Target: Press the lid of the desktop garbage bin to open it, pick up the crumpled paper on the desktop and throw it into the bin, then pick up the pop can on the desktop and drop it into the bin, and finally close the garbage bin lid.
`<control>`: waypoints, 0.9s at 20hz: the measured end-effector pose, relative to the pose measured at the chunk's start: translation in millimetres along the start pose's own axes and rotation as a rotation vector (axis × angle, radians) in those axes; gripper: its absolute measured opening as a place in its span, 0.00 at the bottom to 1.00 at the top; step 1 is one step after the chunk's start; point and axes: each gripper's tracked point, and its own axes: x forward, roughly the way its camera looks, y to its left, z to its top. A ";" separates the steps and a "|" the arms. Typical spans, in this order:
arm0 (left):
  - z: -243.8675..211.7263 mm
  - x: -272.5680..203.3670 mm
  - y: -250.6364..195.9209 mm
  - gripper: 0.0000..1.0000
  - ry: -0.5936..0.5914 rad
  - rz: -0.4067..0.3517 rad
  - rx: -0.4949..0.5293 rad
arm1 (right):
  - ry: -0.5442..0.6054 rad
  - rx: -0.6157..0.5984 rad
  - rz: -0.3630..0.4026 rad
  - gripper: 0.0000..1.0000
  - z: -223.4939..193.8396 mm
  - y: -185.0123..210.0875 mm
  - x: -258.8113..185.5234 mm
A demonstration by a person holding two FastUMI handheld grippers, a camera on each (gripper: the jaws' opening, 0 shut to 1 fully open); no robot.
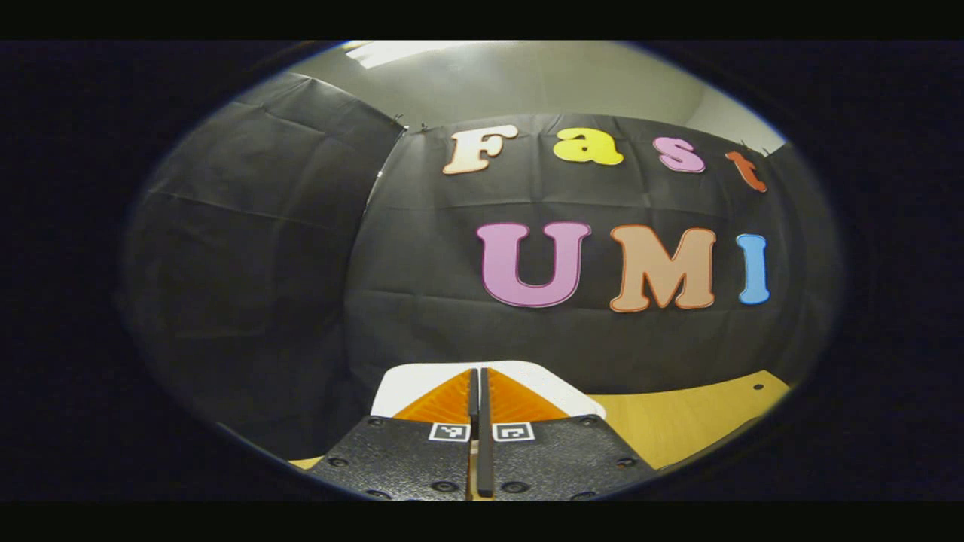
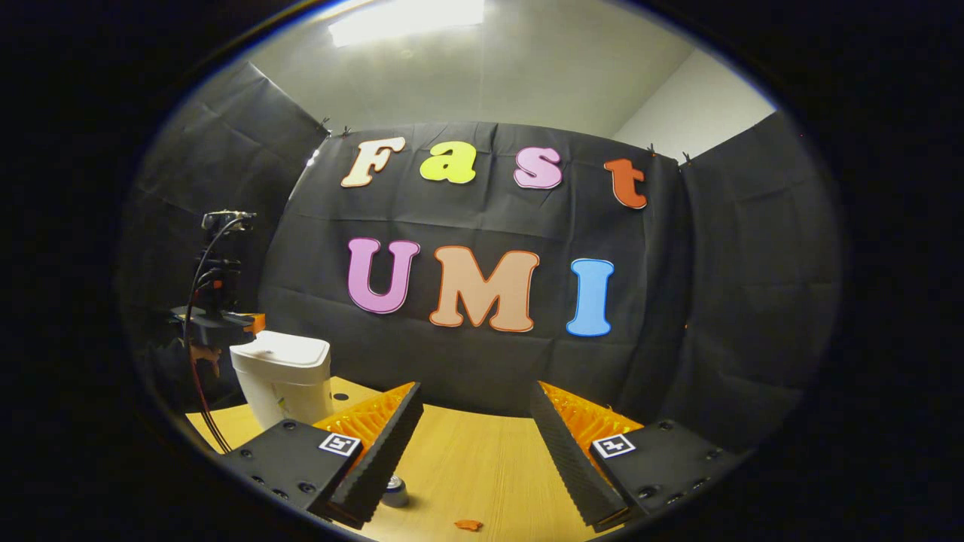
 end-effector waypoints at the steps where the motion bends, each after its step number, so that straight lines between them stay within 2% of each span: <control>1: -13.6 2.9 1.2 0.00 0.034 0.000 0.012 | 0.002 -0.012 -0.006 0.96 0.3 1.8 -0.2; 2: -30.8 6.5 -0.1 0.00 0.072 -0.018 0.017 | 0.002 -0.022 -0.009 0.96 0.6 3.9 -0.9; 3: -59.1 0.9 -4.3 0.00 0.177 -0.028 0.010 | -0.001 -0.028 0.001 0.96 1.5 8.6 -1.3; 4: -62.8 0.2 -7.4 0.00 0.152 -0.033 0.067 | -0.002 -0.036 0.011 0.95 1.3 13.1 -2.4; 5: -46.4 4.8 -9.9 0.00 0.060 -0.040 0.114 | -0.002 -0.056 0.017 0.95 1.9 16.5 -4.0; 7: -53.1 6.8 -2.4 0.00 0.126 -0.054 0.076 | -0.005 -0.095 0.033 0.96 1.4 17.8 -9.1; 9: -29.3 1.7 -1.8 0.00 0.051 -0.065 0.000 | -0.014 -0.109 0.038 0.96 -0.5 17.7 -11.9; 12: -7.4 4.2 -1.3 0.00 0.004 -0.054 0.011 | 0.000 -0.044 0.055 0.96 -12.9 15.9 -11.6; 16: 47.1 -21.0 -17.8 0.83 -0.123 -0.080 0.051 | 0.023 0.039 0.063 0.96 -24.3 3.0 -5.5; 18: 65.4 -41.7 -23.9 0.87 -0.172 -0.084 0.071 | 0.034 0.087 0.076 0.96 -31.8 -3.7 -2.6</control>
